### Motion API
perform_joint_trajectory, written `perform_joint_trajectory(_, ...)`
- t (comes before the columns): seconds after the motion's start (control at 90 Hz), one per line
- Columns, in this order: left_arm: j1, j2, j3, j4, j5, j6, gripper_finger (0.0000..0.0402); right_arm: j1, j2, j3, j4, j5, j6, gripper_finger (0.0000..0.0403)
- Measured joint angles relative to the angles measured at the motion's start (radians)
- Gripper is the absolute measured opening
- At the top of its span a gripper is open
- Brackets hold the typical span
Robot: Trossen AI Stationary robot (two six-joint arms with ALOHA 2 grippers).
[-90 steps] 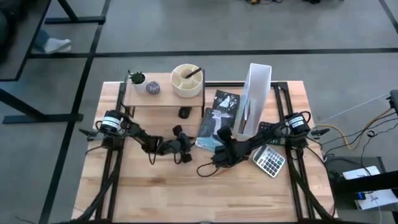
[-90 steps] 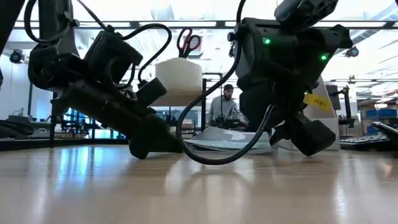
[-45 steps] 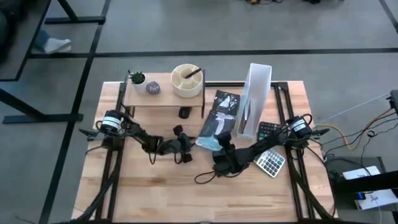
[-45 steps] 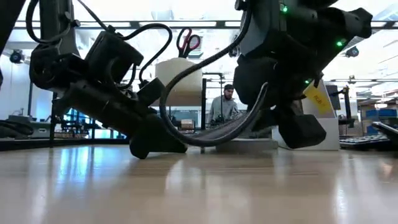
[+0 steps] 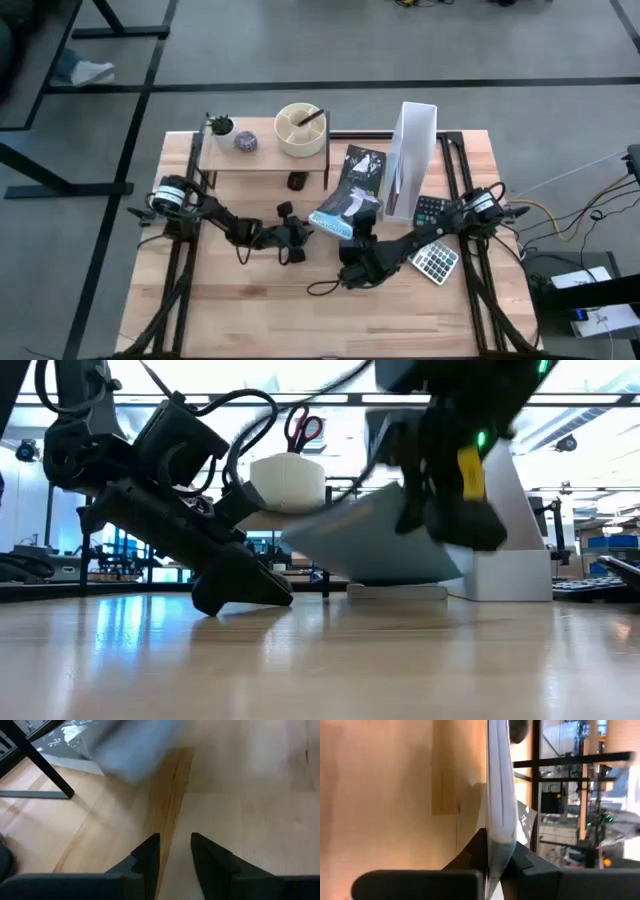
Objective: Stock shelves
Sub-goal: Put the blue book into the white file holder
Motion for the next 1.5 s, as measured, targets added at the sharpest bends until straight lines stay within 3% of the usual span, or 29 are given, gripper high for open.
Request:
perform_joint_trajectory(0.289,-0.012,-0.001,0.000,-0.001,-0.005,-0.026,0.0098,0.040,-0.133,0.150,-0.249,0.020,0.299,0.0003)
perform_joint_trajectory(0.656,-0.012,-0.003,0.000,0.000,-0.002,-0.044,0.0098,0.045,-0.464,0.187,-0.288,0.036,0.528,0.0002)
perform_joint_trajectory(0.889,-0.012,-0.003,0.000,0.001,-0.001,-0.049,0.0098,0.045,-0.671,0.187,-0.284,0.095,0.567,0.0002)
perform_joint_trajectory(1.178,-0.012,-0.003,0.000,0.002,0.001,-0.054,0.0098,0.044,-0.894,0.187,-0.252,0.297,0.605,0.0002)
perform_joint_trajectory(1.5,-0.012,-0.004,0.000,0.003,0.002,-0.068,0.0098,0.041,-0.965,0.187,-0.341,0.356,0.626,0.0002)
